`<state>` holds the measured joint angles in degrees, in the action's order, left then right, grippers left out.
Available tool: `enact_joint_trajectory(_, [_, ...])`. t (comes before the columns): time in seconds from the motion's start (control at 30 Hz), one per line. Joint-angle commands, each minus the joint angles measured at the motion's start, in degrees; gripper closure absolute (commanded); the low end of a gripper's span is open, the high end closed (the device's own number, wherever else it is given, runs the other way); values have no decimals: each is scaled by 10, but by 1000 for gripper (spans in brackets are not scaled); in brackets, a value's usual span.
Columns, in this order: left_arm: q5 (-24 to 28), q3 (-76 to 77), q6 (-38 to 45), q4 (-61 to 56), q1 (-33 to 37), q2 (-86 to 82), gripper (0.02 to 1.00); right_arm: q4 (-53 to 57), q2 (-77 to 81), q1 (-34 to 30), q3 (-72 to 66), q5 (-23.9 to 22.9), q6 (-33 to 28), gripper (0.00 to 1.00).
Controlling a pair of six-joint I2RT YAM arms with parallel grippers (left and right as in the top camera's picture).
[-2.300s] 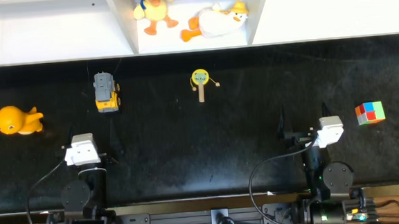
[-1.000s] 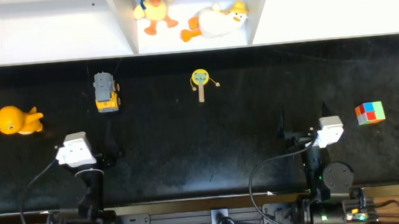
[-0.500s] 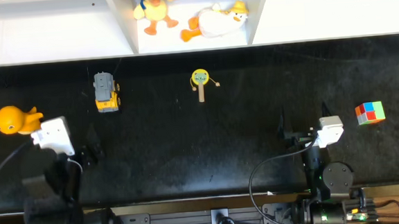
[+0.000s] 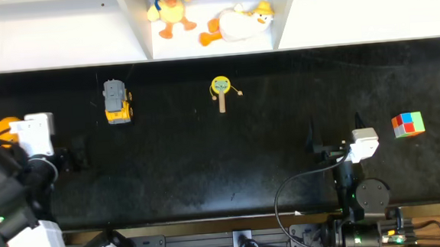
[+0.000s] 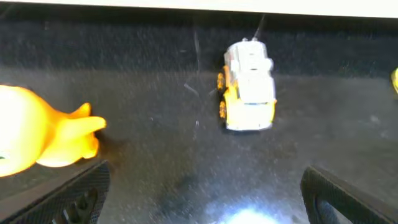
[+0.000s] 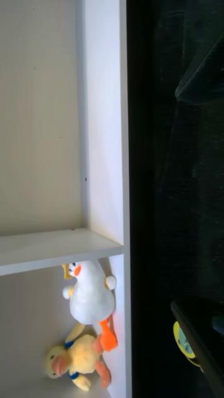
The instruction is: Store Toys
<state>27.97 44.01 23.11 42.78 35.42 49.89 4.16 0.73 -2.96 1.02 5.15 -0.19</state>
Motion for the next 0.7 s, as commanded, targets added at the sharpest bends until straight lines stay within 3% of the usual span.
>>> enact_joint_trajectory(0.03, [89, 63, 99, 54, 48, 16, 23, -2, -5, -2, -7, 4, 2, 5])
enact_joint_trajectory(0.33, [111, 103, 131, 95, 156, 46, 23, -2, -5, -2, -8, 4, 2, 7])
enact_joint_trajectory(0.7, [110, 103, 111, 100, 184, 49, 23, -2, -5, -2, -8, 3, 2, 5])
